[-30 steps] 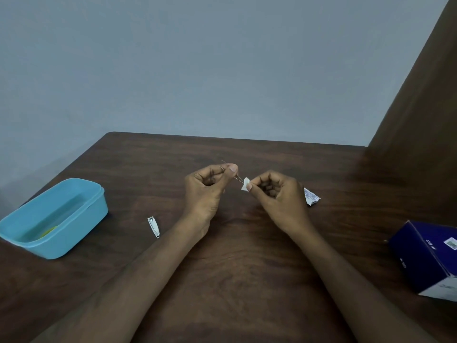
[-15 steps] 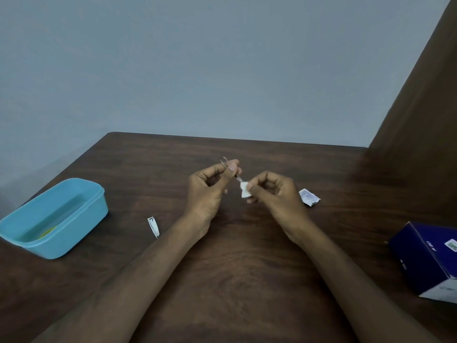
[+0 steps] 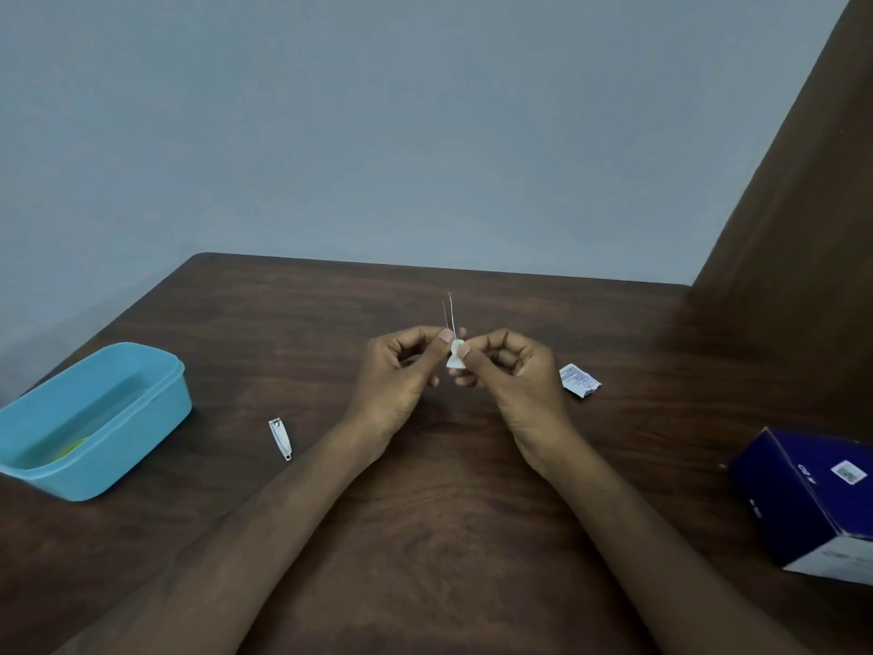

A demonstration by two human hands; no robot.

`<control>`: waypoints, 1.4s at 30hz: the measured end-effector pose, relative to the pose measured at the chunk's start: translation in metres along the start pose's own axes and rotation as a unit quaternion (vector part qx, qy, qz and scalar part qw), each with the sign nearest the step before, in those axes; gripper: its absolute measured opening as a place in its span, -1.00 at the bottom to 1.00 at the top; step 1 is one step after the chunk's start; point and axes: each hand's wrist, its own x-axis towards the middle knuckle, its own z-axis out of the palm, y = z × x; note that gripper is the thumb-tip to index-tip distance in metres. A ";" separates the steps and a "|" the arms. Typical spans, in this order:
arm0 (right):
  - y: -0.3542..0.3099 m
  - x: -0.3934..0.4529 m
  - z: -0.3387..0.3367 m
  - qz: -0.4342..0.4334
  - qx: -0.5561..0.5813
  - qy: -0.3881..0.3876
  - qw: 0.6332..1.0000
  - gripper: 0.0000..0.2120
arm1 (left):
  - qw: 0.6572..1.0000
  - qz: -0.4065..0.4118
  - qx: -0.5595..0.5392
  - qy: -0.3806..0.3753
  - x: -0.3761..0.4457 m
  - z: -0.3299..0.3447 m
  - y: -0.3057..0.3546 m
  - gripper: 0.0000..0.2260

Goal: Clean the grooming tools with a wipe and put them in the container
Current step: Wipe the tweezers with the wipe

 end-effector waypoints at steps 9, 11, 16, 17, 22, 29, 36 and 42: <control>-0.011 -0.003 -0.008 -0.254 -0.255 0.058 0.931 -0.90 | 0.999 -0.040 0.014 -0.013 -0.001 0.002 0.007 -0.76; -0.012 -0.006 -0.004 -0.279 -0.288 0.025 0.916 -0.89 | 0.998 -0.034 0.026 -0.037 -0.001 0.003 0.009 -0.68; -0.008 0.002 -0.005 -0.278 -0.286 0.067 0.915 -0.89 | 0.992 -0.025 0.074 -0.096 -0.001 -0.001 0.011 -0.68; -0.009 0.004 -0.005 -0.268 -0.274 0.086 0.920 -0.89 | 0.991 -0.027 0.075 -0.110 -0.002 -0.002 0.011 -0.71; -0.008 0.003 -0.011 -0.260 -0.286 0.100 0.917 -0.87 | 0.989 -0.015 0.084 -0.121 -0.001 -0.001 0.007 -0.71; -0.006 0.008 -0.008 -0.184 -0.227 0.134 0.947 -0.85 | 0.991 -0.026 0.069 -0.109 0.000 0.001 0.006 -0.68; -0.011 0.000 -0.009 -0.145 -0.118 0.085 0.979 -0.82 | 0.996 -0.052 0.042 -0.054 0.003 0.000 0.006 -0.68; -0.001 0.006 -0.006 -0.095 -0.130 0.079 0.984 -0.86 | 0.989 -0.009 0.090 -0.114 -0.002 0.000 0.003 -0.69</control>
